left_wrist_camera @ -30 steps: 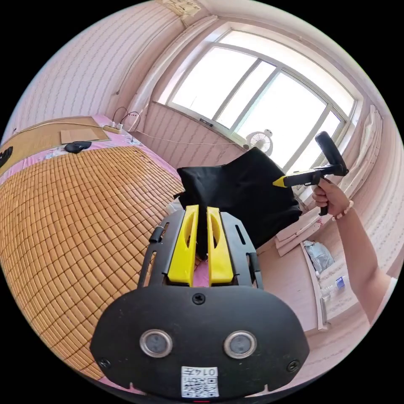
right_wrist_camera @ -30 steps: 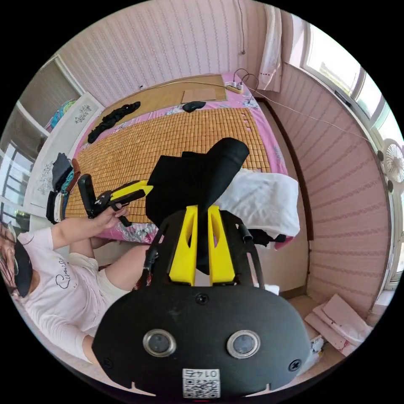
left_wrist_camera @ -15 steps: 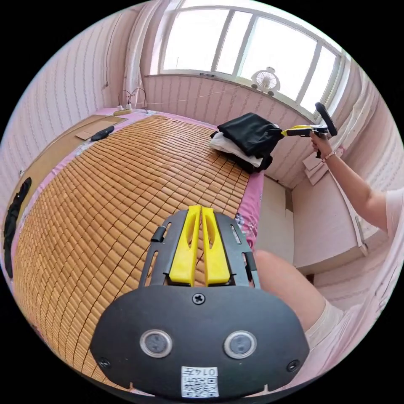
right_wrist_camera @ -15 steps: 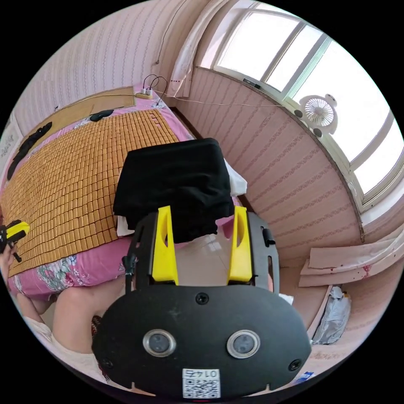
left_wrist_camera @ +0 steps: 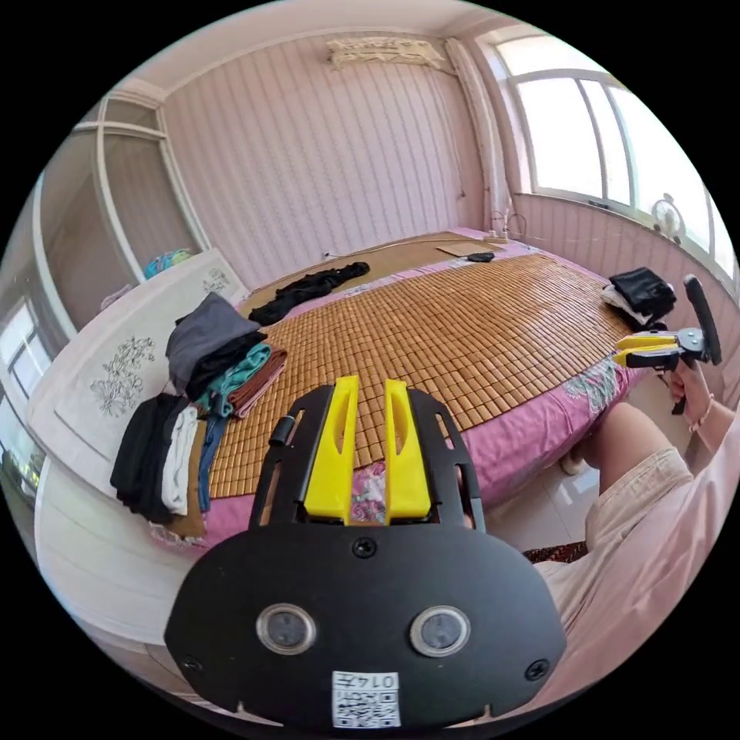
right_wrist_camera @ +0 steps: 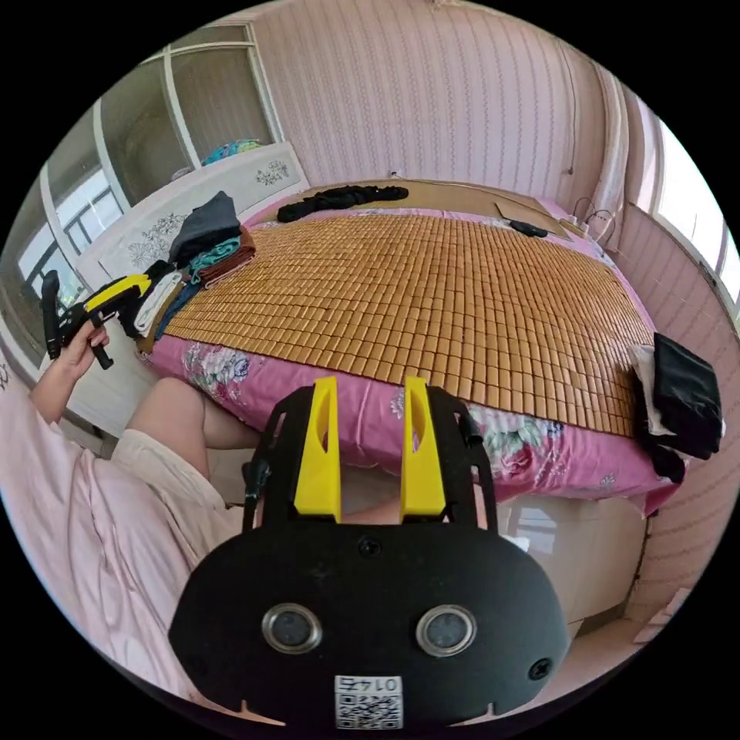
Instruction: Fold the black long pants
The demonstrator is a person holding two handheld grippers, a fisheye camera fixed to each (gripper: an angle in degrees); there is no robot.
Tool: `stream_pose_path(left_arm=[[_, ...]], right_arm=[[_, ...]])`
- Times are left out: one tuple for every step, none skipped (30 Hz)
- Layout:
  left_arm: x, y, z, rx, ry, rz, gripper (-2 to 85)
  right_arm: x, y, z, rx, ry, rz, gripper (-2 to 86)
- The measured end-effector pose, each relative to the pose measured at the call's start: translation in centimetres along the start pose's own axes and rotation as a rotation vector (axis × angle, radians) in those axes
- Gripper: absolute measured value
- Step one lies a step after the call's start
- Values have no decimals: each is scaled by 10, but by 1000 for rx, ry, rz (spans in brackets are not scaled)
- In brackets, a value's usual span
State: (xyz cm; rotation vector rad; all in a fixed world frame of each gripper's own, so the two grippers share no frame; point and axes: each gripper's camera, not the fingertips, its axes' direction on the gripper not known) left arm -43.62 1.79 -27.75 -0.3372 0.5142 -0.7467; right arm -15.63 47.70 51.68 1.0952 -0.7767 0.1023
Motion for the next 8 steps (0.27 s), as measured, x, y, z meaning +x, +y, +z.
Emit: stream_pose_path(left_arm=[[-33, 21, -17, 2, -33, -68, 64], [-66, 43, -35, 8, -72, -137, 68], [-82, 54, -43, 10, -89, -169, 72], [-112, 77, -59, 18, -127, -231, 79], [-142, 100, -72, 14, -172, -295, 90], [-156, 111, -77, 9, -192, -326, 95], [-182, 133, -87, -3, -221, -383, 98], [-207, 153, -94, -17, -235, -436, 102]], right_arm=[[-40, -12, 5, 30, -38, -88, 125], [-77, -24, 11, 37, -76, -170, 132], [-94, -30, 15, 33, -95, -212, 135], [-127, -40, 25, 20, -132, -280, 147], [-157, -49, 34, 4, -172, -331, 156], [-171, -54, 39, -3, -192, -352, 160], [-200, -62, 47, -17, -231, -381, 164], [-227, -69, 54, -23, -266, -407, 167]])
